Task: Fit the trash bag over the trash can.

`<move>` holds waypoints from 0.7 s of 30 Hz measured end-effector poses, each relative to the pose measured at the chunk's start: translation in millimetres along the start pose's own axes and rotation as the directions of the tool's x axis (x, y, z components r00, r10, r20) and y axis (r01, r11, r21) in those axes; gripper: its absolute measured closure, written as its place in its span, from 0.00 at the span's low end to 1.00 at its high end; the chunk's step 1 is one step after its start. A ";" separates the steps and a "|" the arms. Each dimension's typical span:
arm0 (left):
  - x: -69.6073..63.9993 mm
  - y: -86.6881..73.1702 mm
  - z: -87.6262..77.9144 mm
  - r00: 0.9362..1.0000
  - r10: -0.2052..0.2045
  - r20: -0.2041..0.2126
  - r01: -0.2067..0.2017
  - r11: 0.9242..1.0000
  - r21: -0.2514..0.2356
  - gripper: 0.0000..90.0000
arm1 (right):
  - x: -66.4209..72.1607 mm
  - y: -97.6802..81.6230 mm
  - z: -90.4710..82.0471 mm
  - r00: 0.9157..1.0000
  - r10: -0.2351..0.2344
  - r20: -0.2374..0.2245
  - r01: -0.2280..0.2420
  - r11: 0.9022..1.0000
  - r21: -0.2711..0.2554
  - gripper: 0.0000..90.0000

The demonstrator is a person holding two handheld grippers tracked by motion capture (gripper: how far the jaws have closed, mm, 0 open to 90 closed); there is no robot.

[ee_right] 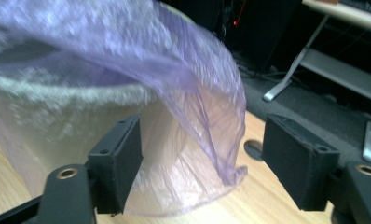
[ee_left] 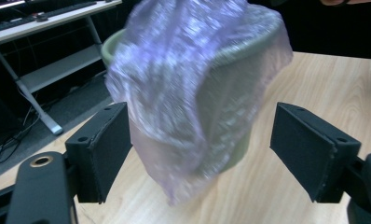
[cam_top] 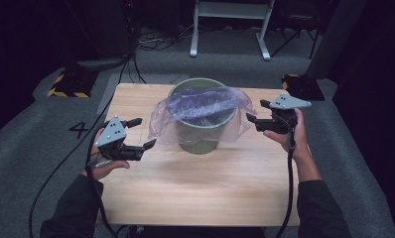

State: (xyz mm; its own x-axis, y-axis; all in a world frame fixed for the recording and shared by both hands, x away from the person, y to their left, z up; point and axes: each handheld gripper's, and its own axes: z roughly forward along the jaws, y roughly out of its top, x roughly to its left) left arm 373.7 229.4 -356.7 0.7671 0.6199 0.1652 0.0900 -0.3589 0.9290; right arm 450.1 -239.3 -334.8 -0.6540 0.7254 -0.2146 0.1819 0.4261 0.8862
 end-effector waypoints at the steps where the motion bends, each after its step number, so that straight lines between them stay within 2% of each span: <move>1: 4.1 3.9 5.1 0.999 0.015 -0.032 -0.015 1.000 0.015 0.23 | 0.7 1.6 -0.2 1.000 -0.004 0.005 0.004 1.000 -0.004 0.35; 4: 12.4 9.5 12.6 0.999 0.009 -0.030 -0.008 1.000 0.023 0.29 | 3.0 8.4 3.8 0.999 -0.033 0.014 0.033 0.999 -0.016 0.45; 6: 23.2 15.7 25.0 0.998 0.008 -0.056 -0.006 0.999 0.035 0.36 | 3.0 11.8 8.3 0.999 -0.046 -0.007 0.046 0.999 -0.027 0.54; 8: 26.8 17.1 28.8 0.999 0.003 -0.050 -0.001 0.999 0.032 0.42 | 1.9 14.4 14.0 0.999 -0.048 -0.008 0.048 0.998 -0.032 0.63; 9: 32.9 20.0 37.1 0.999 0.000 -0.040 0.002 0.999 0.041 0.44 | 1.3 15.5 17.0 0.999 -0.047 -0.017 0.047 0.998 -0.037 0.66; 10: 35.1 21.3 40.9 0.999 0.000 -0.047 0.001 0.999 0.040 0.48 | 0.8 16.7 20.0 0.999 -0.050 -0.019 0.049 0.998 -0.040 0.70; 13: 39.1 22.7 48.2 0.999 0.001 -0.035 0.000 0.999 0.036 0.58 | 0.6 19.2 26.0 0.998 -0.059 -0.021 0.058 0.998 -0.031 0.74; 14: 41.4 23.7 52.6 1.000 -0.002 -0.031 0.003 0.999 0.038 0.65 | 0.9 21.9 32.1 0.997 -0.070 -0.020 0.070 0.997 -0.026 0.81; 18: 48.1 25.3 67.9 1.000 0.001 -0.024 0.000 1.000 0.030 0.81 | 2.1 27.2 41.1 0.996 -0.089 -0.014 0.089 0.996 -0.013 0.91; 19: 49.3 25.2 70.9 1.000 0.002 -0.010 -0.001 0.999 0.032 0.85 | 2.2 28.6 42.8 0.996 -0.091 -0.013 0.090 0.996 -0.013 0.93; 21: 50.3 25.4 73.1 1.000 0.004 -0.011 -0.003 0.999 0.040 0.94 | 2.4 30.2 44.1 0.996 -0.089 -0.008 0.088 0.996 -0.014 0.95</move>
State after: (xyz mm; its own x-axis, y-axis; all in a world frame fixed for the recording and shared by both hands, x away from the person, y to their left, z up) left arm 461.0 200.4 -349.0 0.7600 0.6266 0.1723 0.1131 -0.3886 0.9144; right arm 486.5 -200.8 -326.7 -0.6735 0.6804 -0.2888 0.1127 0.4807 0.8696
